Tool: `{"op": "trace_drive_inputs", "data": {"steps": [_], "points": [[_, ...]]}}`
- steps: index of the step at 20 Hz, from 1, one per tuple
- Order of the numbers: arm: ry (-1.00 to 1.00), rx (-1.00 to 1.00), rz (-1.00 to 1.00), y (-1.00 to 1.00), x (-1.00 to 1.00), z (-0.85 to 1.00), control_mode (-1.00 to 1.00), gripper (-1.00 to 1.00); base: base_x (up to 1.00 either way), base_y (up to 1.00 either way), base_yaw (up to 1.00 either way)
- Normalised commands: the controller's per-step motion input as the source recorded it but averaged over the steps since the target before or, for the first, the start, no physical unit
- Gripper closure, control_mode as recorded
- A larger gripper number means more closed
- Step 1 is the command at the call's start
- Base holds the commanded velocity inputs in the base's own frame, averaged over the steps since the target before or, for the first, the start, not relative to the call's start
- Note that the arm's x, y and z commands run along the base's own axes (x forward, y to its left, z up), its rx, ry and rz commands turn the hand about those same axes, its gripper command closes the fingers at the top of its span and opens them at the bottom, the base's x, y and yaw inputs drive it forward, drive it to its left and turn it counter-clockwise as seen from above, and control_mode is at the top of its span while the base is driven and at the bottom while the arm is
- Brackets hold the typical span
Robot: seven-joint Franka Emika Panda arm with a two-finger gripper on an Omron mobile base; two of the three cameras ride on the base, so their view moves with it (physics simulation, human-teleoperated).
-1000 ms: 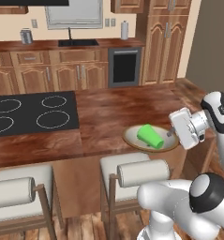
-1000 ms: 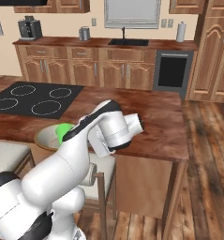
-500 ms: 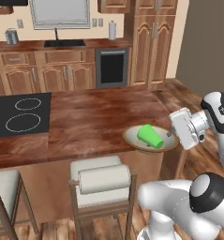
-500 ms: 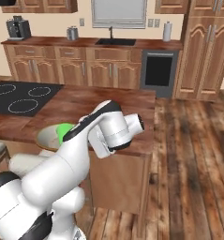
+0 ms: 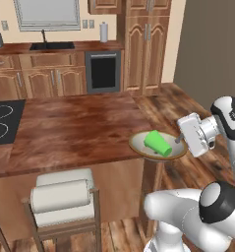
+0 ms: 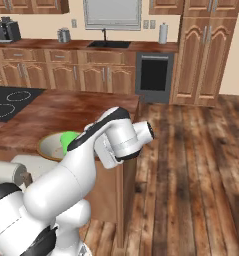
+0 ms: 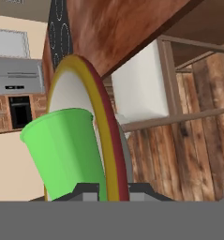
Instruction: Place the cup inside the bowl on the dining table and move the bowl to any counter.
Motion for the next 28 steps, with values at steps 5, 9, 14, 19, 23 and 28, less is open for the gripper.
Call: {"op": "trace_drive_inputs", "data": {"steps": [5,9,14,19,23,28], "points": [[0.0,0.0,0.0,0.0,0.0,0.0,1.0,1.0,0.0,-0.69,-0.02],[0.0,0.0,0.0,0.0,0.0,0.0,1.0,1.0,0.04,-0.66,-0.01],[0.0,0.0,0.0,0.0,0.0,0.0,1.0,1.0,0.02,-0.65,0.0],[0.0,0.0,0.0,0.0,0.0,0.0,1.0,1.0,0.02,-0.62,0.0],[0.0,0.0,0.0,0.0,0.0,0.0,1.0,1.0,0.02,-0.63,0.0],[0.0,0.0,0.0,0.0,0.0,0.0,1.0,1.0,0.05,-0.65,0.0]]}}
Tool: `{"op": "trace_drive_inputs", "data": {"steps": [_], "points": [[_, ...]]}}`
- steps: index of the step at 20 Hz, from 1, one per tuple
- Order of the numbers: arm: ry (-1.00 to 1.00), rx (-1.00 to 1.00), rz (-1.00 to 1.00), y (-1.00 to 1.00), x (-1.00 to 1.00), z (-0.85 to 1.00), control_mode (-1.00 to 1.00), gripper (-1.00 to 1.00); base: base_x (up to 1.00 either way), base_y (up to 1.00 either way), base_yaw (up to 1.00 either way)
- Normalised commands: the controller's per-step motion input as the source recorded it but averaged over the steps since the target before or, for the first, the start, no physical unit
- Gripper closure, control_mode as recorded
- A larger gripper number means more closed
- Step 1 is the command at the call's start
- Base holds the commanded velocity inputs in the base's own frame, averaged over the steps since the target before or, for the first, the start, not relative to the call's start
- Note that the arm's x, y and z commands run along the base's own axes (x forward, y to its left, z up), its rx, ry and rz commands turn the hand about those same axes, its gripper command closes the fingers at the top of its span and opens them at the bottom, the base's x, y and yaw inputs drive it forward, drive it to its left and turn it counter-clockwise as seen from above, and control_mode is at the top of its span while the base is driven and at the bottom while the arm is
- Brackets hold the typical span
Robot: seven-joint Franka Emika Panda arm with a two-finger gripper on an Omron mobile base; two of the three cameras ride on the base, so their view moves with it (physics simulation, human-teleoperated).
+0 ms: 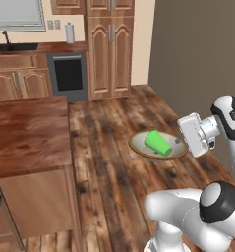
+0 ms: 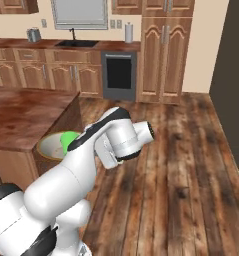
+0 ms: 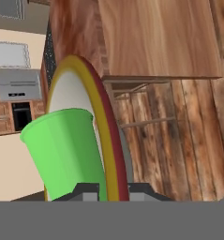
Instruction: Place the cup inside the bowl on the dining table and move the bowl to any counter.
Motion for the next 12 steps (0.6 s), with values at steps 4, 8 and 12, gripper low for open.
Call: {"op": "trace_drive_inputs", "data": {"steps": [4,8,12], "points": [[0.0,0.0,0.0,0.0,0.0,0.0,1.0,1.0,0.08,-0.67,0.0],[0.0,0.0,0.0,0.0,0.0,0.0,1.0,1.0,0.09,-0.67,0.0],[0.0,0.0,0.0,0.0,0.0,0.0,1.0,1.0,0.2,-0.59,0.0]]}}
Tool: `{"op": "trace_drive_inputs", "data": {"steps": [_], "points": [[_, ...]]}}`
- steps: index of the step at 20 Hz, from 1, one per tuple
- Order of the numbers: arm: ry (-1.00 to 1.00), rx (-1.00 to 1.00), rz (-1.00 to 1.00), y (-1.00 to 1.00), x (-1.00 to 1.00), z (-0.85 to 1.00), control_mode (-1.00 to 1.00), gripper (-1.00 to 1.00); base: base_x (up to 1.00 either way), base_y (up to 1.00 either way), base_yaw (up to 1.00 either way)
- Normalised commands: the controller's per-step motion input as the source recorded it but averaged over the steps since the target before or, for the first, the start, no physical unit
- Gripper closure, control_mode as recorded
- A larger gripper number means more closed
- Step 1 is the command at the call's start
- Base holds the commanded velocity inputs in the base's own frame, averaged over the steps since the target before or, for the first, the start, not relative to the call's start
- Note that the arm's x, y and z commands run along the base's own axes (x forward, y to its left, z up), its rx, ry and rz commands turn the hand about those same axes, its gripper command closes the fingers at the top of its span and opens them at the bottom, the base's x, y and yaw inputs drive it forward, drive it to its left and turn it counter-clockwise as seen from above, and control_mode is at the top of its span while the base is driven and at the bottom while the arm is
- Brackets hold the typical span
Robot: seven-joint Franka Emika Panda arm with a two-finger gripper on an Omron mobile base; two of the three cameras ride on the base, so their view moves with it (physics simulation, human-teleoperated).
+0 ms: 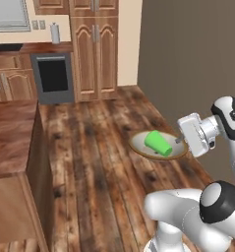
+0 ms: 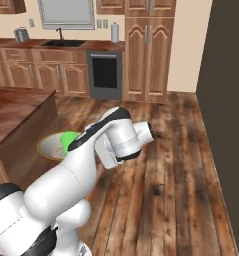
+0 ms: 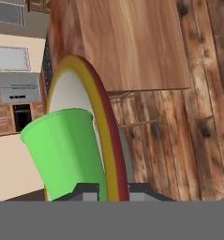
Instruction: Place the cup inside the bowl on the dining table and move the bowl to any counter.
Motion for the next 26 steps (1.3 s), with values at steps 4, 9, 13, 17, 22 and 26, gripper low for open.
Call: {"op": "trace_drive_inputs", "data": {"steps": [4,9,13,17,22,26], "points": [[0.0,0.0,0.0,0.0,0.0,0.0,1.0,1.0,0.67,-0.32,0.0],[0.0,0.0,0.0,0.0,0.0,0.0,1.0,1.0,0.92,-0.08,0.0],[0.0,0.0,0.0,0.0,0.0,0.0,1.0,1.0,1.0,0.0,0.0],[0.0,0.0,0.0,0.0,0.0,0.0,1.0,1.0,1.0,-0.05,0.0],[0.0,0.0,0.0,0.0,0.0,0.0,1.0,1.0,0.99,-0.16,0.0],[0.0,0.0,0.0,0.0,0.0,0.0,1.0,1.0,0.99,-0.2,0.0]]}}
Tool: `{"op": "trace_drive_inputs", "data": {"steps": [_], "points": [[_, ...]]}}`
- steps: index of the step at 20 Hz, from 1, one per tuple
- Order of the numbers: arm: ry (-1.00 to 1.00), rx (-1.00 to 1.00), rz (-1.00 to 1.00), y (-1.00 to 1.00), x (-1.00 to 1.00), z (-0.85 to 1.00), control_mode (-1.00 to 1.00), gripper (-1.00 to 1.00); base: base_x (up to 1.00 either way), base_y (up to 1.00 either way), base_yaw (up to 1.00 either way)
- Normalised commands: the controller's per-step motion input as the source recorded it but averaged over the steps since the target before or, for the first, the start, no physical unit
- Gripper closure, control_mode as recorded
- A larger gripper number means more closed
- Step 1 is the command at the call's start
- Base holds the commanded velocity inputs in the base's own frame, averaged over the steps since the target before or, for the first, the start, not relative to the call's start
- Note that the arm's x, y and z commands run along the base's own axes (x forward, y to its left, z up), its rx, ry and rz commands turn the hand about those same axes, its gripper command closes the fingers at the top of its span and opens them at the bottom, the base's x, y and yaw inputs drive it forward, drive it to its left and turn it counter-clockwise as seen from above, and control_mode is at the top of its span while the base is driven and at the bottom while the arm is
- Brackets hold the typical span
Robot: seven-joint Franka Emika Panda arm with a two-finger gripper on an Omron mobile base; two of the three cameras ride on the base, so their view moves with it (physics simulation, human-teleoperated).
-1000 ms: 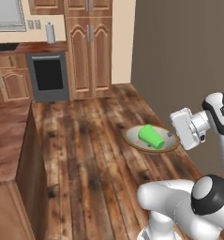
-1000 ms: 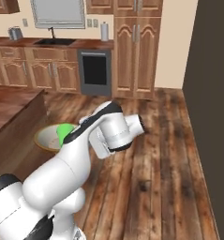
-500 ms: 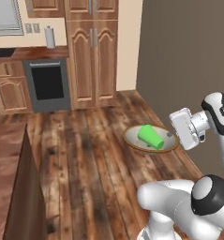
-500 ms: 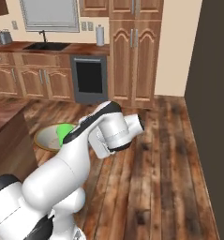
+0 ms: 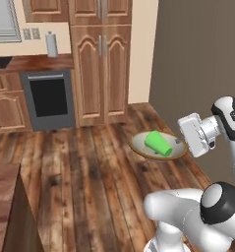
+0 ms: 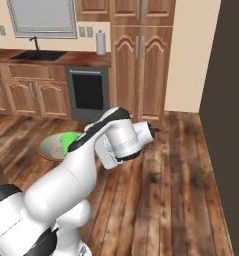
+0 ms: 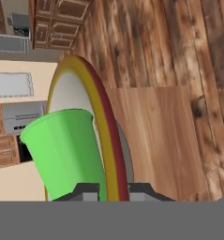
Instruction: Place the cup inside the bowl on the dining table and move the bowl to any counter.
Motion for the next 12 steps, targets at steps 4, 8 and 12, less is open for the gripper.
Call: {"op": "trace_drive_inputs", "data": {"steps": [4,8,12], "points": [[0.0,0.0,0.0,0.0,0.0,0.0,1.0,1.0,0.99,-0.2,0.0],[0.0,0.0,0.0,0.0,0.0,0.0,1.0,1.0,0.95,-0.19,0.0],[0.0,0.0,0.0,0.0,0.0,0.0,1.0,1.0,1.0,-0.16,0.0]]}}
